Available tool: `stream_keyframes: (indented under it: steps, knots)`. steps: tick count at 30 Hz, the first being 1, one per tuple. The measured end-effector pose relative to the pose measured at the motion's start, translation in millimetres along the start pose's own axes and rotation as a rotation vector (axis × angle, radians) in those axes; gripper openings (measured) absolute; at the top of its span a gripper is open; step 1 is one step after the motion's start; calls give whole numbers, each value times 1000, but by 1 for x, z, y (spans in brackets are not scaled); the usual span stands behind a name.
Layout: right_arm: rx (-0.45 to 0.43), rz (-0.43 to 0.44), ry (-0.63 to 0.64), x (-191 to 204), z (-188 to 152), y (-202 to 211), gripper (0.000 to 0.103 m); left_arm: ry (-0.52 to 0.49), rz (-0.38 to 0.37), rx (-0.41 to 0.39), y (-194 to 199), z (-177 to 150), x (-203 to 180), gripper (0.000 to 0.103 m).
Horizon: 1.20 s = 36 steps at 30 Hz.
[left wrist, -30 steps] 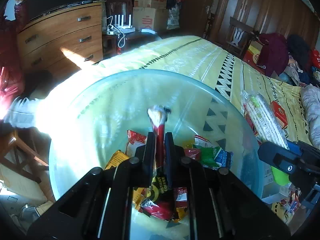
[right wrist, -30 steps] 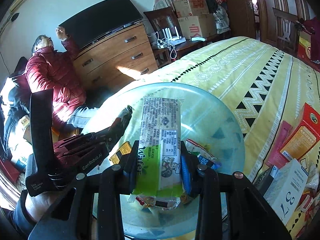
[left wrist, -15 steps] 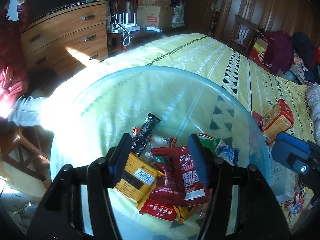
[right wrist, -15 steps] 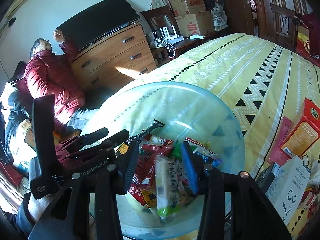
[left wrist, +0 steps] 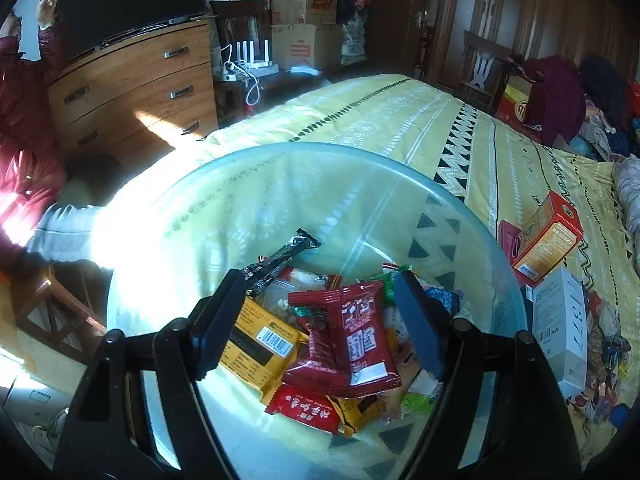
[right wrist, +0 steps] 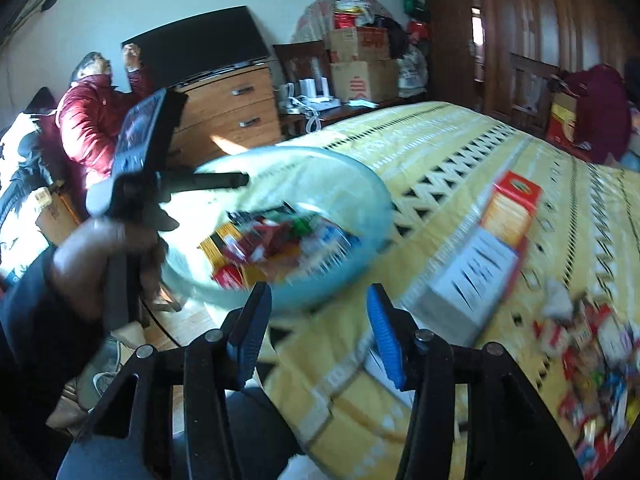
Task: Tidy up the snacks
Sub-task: 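Move both open tools back above the snack pile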
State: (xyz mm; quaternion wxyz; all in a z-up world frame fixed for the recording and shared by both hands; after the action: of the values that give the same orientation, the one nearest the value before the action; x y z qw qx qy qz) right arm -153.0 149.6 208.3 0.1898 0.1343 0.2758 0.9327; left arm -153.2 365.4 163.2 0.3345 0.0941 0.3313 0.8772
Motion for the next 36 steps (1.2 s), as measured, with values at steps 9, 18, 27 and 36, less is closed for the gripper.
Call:
stream_keyframes:
  steps: [9,18,27,36]
  knots:
    - [60,-222,-130,-72,-97,78,67,-46,-176,-233,74,-3,-78,103]
    - [122,-255,-385,-132,-171,115,70,-438,-535,-224,123,-70,-250,103]
    - [137,-307,-486,-189,-217,138,70,-591,-683,248,60,-183,-341,98]
    - [121,-318,-610,-234,-256,156,70,-692,-704,512,11,-261,-418,78]
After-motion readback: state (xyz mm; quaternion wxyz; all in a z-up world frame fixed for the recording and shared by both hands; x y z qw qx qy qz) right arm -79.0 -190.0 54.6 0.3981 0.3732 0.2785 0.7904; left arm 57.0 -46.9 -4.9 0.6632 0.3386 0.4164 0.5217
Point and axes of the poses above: each gripper's, at about its wrist camera, not at the fingertips, and y roughly against the way its jaws point, x to its left, z to its top, the point moved 4 cm from there along -y, roughly the way its jaws point, and after that the axes turned 6 degrees about -x, right-handed, at the moved point
